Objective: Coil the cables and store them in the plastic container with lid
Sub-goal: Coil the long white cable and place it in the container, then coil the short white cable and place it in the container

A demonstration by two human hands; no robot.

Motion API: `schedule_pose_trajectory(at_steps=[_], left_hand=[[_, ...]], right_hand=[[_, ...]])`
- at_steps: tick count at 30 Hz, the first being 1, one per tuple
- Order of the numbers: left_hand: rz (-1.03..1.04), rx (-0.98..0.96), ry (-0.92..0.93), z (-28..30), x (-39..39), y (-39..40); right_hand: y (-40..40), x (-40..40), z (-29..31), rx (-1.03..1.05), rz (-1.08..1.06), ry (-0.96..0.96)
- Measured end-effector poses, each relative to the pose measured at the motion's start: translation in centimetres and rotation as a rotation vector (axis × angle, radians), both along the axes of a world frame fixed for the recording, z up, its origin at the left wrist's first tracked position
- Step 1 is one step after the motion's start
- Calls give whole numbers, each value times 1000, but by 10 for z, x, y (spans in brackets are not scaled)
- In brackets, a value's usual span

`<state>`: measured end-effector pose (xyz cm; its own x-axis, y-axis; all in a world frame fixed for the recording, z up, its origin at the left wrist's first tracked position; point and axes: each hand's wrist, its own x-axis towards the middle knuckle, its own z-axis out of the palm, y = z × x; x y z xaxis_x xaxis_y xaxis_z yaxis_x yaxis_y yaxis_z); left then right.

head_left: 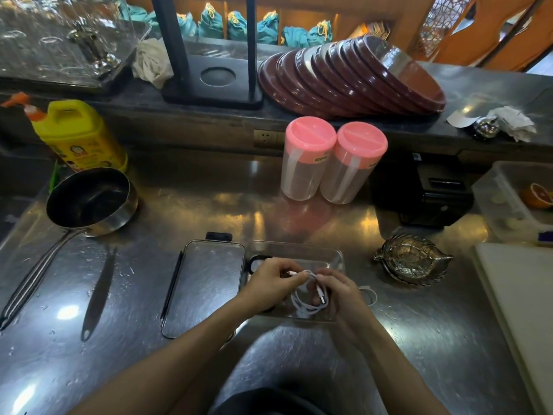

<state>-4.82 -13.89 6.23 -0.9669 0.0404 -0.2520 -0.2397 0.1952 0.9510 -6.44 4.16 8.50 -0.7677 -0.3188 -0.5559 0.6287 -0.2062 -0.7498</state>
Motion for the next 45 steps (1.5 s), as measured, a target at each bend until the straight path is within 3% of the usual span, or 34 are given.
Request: schedule_pose_trajectory(at_steps=[4,8,14,18,29,32,39,45], left_hand=[[-6,6,-23,0,0,1],[1,-22,-72,-5,-4,-2],[194,79,-350,-28,-13,-6],[288,207,-471,-48,-20,-5],[310,64,-602,-77,-33,7],[269,35,-618,-78,-35,8],[252,-3,-607,-90,-38,11],[232,-73,-570,-98,-40,11]], right_hand=[[-1,-3,-9,66,45,7],[0,-8,-18,318,181,80],[-1,-30,-41,474,227,46],[-7,-44,-57,588,205,129],[-21,-70,-110,969,340,295],[-18,-75,-135,1005,356,326],[-29,-71,-115,979,221,362],[-34,-59,-99,1017,260,372]])
